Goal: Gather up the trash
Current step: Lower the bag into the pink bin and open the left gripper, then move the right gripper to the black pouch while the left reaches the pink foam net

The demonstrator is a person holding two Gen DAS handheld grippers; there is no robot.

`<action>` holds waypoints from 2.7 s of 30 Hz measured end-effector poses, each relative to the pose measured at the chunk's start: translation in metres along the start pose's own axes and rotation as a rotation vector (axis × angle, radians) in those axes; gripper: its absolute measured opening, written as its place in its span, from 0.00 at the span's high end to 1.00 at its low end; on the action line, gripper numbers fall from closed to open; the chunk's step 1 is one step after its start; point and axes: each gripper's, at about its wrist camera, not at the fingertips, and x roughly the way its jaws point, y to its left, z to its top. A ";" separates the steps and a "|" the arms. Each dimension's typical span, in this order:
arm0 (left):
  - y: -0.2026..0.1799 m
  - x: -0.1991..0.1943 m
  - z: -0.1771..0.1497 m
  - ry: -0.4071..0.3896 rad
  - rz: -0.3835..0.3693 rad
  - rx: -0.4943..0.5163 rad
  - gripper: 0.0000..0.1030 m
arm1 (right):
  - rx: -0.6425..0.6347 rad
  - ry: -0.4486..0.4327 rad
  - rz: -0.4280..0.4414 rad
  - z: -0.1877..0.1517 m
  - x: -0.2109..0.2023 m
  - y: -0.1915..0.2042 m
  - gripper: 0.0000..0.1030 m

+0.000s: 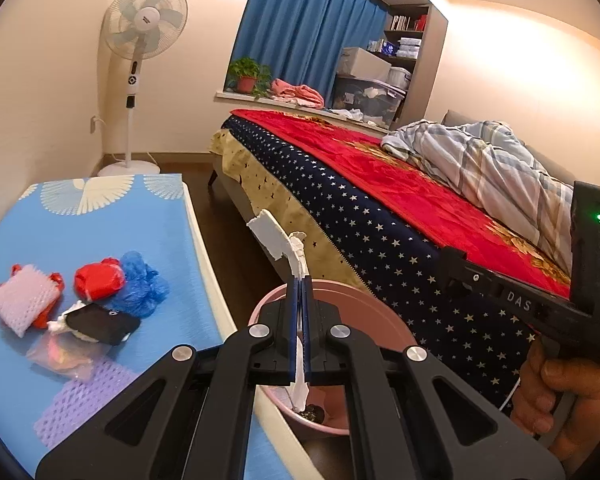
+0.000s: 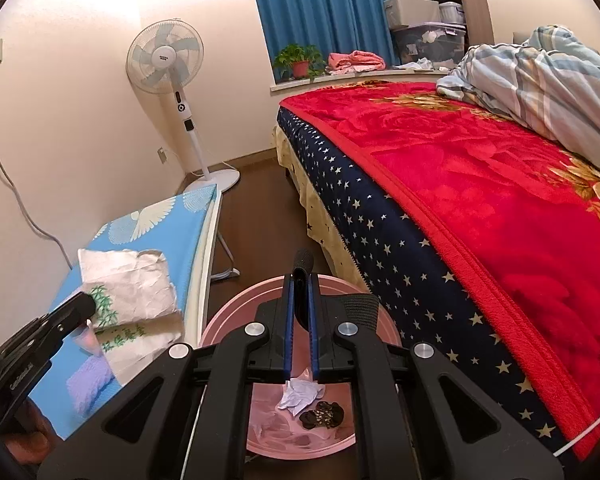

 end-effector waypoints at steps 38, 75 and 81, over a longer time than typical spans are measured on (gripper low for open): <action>-0.028 0.057 -0.012 0.104 -0.023 0.047 0.98 | 0.032 0.050 -0.021 -0.006 0.015 -0.009 0.90; 0.189 -0.106 -0.044 -0.060 0.346 -0.202 0.83 | -0.134 0.053 0.199 -0.036 0.024 0.117 0.76; 0.201 -0.114 -0.042 -0.081 0.385 -0.214 0.83 | -0.141 0.091 0.275 -0.047 0.043 0.158 0.76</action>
